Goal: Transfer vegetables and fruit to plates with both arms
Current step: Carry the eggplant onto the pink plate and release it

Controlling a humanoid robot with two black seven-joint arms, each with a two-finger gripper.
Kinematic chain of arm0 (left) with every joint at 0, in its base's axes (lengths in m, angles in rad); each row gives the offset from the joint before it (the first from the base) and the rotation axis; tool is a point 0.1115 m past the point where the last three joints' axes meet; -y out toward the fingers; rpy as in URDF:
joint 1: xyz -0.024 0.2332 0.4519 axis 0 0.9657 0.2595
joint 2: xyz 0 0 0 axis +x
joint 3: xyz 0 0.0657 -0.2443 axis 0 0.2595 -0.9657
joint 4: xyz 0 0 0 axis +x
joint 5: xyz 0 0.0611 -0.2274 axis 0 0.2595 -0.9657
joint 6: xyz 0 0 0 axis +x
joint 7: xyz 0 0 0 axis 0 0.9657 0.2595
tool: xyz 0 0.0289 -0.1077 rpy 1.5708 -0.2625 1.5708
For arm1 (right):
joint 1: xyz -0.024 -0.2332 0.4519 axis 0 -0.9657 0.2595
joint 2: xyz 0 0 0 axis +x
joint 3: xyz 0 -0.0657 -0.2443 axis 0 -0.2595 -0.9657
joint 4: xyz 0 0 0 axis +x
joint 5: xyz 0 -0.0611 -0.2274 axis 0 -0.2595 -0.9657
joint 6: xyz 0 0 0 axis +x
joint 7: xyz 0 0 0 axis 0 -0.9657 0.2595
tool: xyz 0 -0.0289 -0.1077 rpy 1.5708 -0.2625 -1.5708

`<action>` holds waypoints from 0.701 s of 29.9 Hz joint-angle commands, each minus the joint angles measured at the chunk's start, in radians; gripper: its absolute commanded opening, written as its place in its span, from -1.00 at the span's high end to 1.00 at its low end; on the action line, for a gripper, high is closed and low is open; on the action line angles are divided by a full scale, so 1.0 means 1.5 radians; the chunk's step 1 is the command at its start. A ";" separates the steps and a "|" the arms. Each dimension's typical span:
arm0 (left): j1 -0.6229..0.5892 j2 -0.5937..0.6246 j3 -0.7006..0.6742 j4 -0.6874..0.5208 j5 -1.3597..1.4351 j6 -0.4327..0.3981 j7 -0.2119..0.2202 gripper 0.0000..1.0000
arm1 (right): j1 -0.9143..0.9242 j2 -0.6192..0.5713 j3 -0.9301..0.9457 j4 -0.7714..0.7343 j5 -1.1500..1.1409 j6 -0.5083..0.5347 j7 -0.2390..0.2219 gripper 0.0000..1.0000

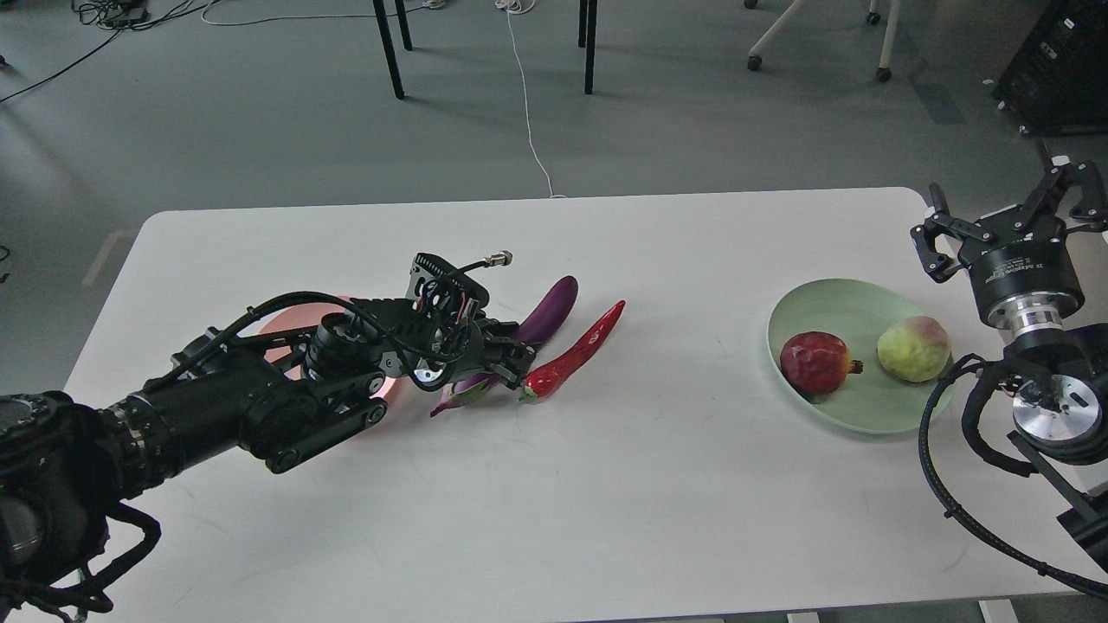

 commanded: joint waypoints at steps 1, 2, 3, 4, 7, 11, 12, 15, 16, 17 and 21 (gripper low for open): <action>-0.003 0.007 -0.003 -0.003 -0.001 -0.001 0.005 0.75 | 0.002 -0.001 0.000 0.000 0.000 0.000 0.000 -0.96; -0.004 0.011 -0.007 -0.010 -0.002 -0.001 0.008 0.75 | 0.002 -0.001 0.000 -0.001 0.000 0.000 0.000 -0.96; -0.007 0.014 -0.011 -0.015 -0.002 -0.002 0.012 0.74 | 0.003 -0.001 0.000 -0.001 0.000 0.000 0.000 -0.96; -0.013 0.021 -0.013 -0.024 -0.004 -0.003 0.013 0.74 | 0.003 -0.002 0.000 -0.001 0.000 -0.001 0.000 -0.96; -0.048 0.086 -0.013 -0.094 -0.044 -0.018 0.015 0.74 | 0.005 -0.005 0.000 0.000 0.000 0.000 0.000 -0.96; -0.073 0.196 -0.014 -0.212 -0.088 -0.048 0.034 0.72 | 0.013 -0.006 -0.001 -0.002 -0.001 0.000 0.000 -0.96; -0.073 0.229 -0.013 -0.241 -0.089 -0.052 0.036 0.71 | 0.016 -0.006 -0.001 -0.002 -0.001 0.000 0.000 -0.96; -0.073 0.326 -0.010 -0.313 -0.090 -0.067 0.036 0.69 | 0.023 -0.006 -0.001 -0.002 -0.002 -0.001 0.000 -0.96; -0.067 0.362 -0.009 -0.333 -0.091 -0.072 0.036 0.69 | 0.023 -0.006 -0.001 -0.002 -0.002 -0.001 0.000 -0.96; -0.063 0.399 -0.004 -0.344 -0.092 -0.077 0.034 0.69 | 0.024 -0.006 -0.001 -0.002 -0.002 -0.001 0.000 -0.96; -0.001 0.474 -0.003 -0.335 -0.094 -0.072 0.026 0.69 | 0.024 -0.008 -0.003 -0.003 -0.002 0.000 0.000 -0.96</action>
